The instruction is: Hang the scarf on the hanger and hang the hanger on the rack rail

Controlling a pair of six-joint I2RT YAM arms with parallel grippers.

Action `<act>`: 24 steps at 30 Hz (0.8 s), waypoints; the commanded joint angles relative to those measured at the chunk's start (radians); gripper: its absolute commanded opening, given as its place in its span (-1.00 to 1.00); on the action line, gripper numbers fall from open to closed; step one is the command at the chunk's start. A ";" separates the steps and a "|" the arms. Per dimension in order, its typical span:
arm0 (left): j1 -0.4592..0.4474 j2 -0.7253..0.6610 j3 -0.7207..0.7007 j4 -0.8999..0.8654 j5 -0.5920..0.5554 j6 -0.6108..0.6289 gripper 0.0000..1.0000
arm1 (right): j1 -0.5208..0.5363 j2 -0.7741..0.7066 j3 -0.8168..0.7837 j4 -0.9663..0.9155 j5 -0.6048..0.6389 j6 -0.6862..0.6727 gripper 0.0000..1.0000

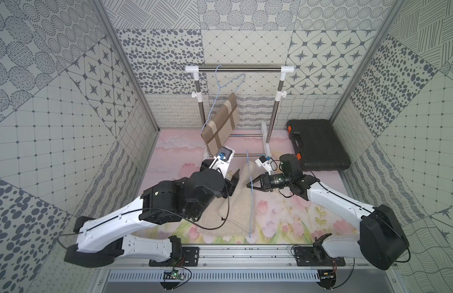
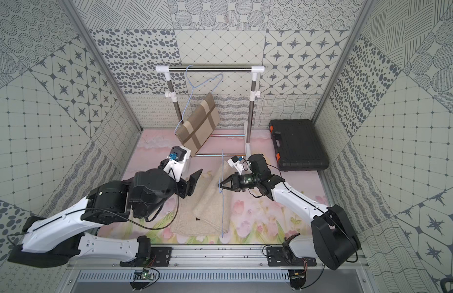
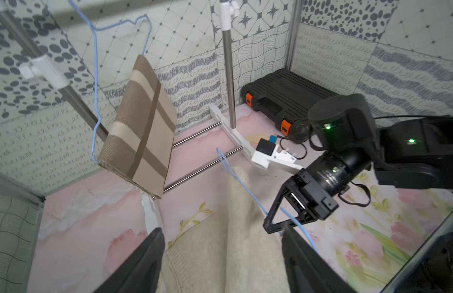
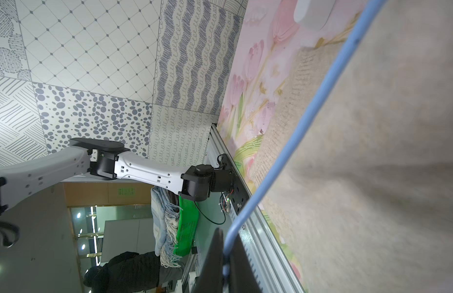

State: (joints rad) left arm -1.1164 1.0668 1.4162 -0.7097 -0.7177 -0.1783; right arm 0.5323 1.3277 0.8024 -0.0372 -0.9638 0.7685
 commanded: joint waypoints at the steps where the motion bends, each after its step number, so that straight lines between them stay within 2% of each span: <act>1: 0.250 -0.052 -0.243 0.329 0.632 -0.053 0.51 | -0.004 -0.017 -0.024 0.014 -0.008 -0.025 -1.00; 5: 0.259 -0.006 -0.449 0.506 0.709 -0.043 0.54 | -0.004 -0.017 -0.046 0.034 -0.006 -0.015 -1.00; 12: 0.315 0.002 -0.742 0.748 0.797 -0.088 0.62 | -0.012 0.060 -0.110 0.253 -0.030 0.097 -1.00; 16: 0.327 0.075 -0.808 0.857 0.798 -0.108 0.64 | -0.016 0.108 -0.127 0.360 -0.041 0.160 -1.00; 22: 0.356 0.137 -0.875 0.989 0.705 -0.097 0.68 | -0.021 0.124 -0.126 0.379 -0.054 0.176 -1.00; 24: 0.383 0.159 -0.887 1.031 0.717 -0.091 0.71 | -0.025 0.123 -0.128 0.378 -0.058 0.176 -1.00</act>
State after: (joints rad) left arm -0.7731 1.1912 0.5652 0.0502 -0.0380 -0.2611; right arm 0.5156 1.4467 0.6842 0.2554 -1.0157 0.9558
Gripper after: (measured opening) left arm 0.848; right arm 0.064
